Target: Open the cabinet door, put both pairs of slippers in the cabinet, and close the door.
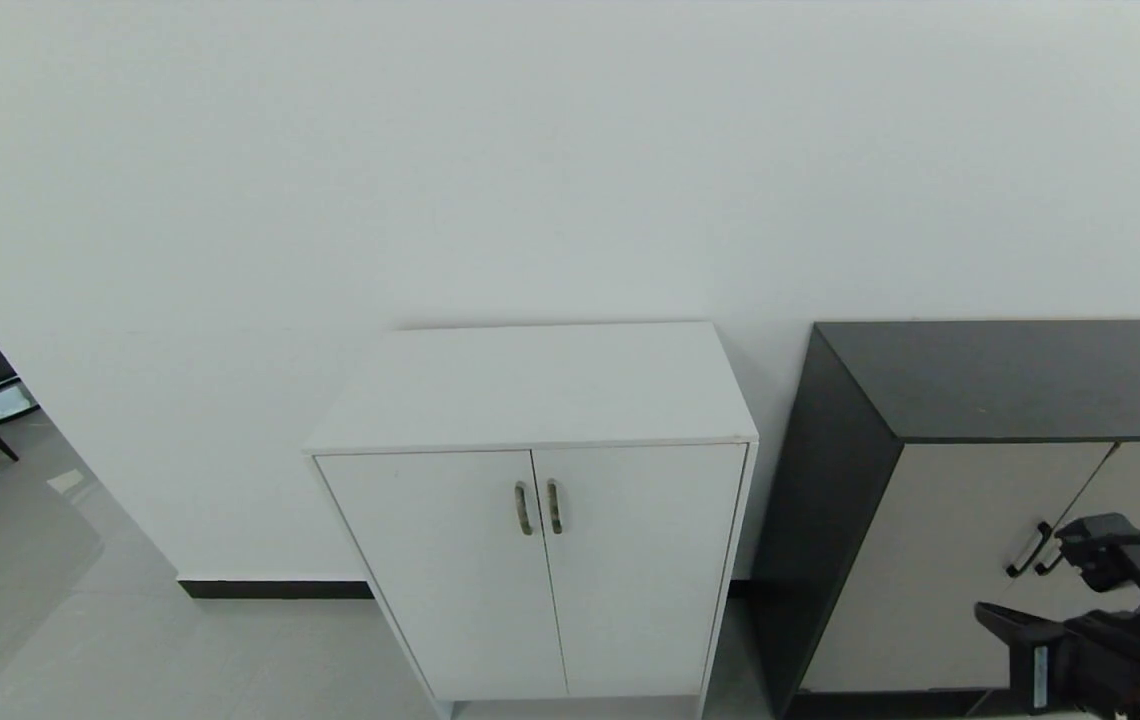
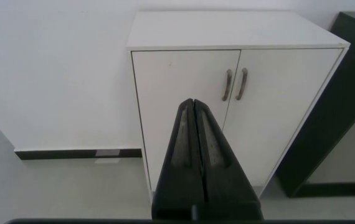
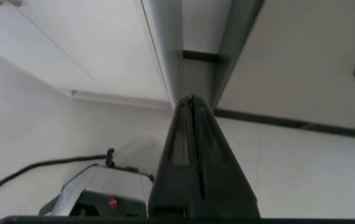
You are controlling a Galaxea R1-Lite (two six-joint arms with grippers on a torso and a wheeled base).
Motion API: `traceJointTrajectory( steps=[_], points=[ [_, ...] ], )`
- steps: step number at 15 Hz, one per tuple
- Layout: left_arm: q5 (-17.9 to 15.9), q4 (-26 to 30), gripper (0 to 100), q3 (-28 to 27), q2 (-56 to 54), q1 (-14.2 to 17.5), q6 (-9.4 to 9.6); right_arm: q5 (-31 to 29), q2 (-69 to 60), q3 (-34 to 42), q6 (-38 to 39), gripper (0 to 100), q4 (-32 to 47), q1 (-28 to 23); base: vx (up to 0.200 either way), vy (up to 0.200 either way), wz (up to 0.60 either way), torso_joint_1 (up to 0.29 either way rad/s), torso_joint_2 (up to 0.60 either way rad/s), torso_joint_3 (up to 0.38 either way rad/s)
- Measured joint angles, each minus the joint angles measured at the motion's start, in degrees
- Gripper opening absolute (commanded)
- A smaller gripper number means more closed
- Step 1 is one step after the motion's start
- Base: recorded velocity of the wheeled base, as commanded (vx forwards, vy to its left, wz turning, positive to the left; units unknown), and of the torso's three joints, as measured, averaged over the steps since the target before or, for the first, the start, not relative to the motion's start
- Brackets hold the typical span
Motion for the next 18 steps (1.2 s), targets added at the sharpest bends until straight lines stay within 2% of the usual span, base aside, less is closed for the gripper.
traceJointTrajectory(
  steps=[2,7,14,18],
  points=[
    [0.00,0.00,0,0.00,0.00,0.00,-0.02,0.27,-4.17,1.68,0.02,0,4.49,-1.19,0.000,0.000,0.00,0.000,0.00,0.000],
    [0.00,0.00,0,0.00,0.00,0.00,-0.10,1.06,-17.92,2.26,-0.52,0,24.80,-2.11,0.000,0.000,0.00,0.000,0.00,0.000],
    [0.00,0.00,0,0.00,0.00,0.00,-0.10,3.91,-48.13,2.04,-1.50,0,54.53,-2.13,0.000,0.000,0.00,0.000,0.00,0.000],
    [0.00,0.00,0,0.00,0.00,-0.02,-0.40,3.78,-60.72,1.55,-2.22,0,58.14,-1.44,0.000,0.000,0.00,0.000,0.00,0.000]
  ],
)
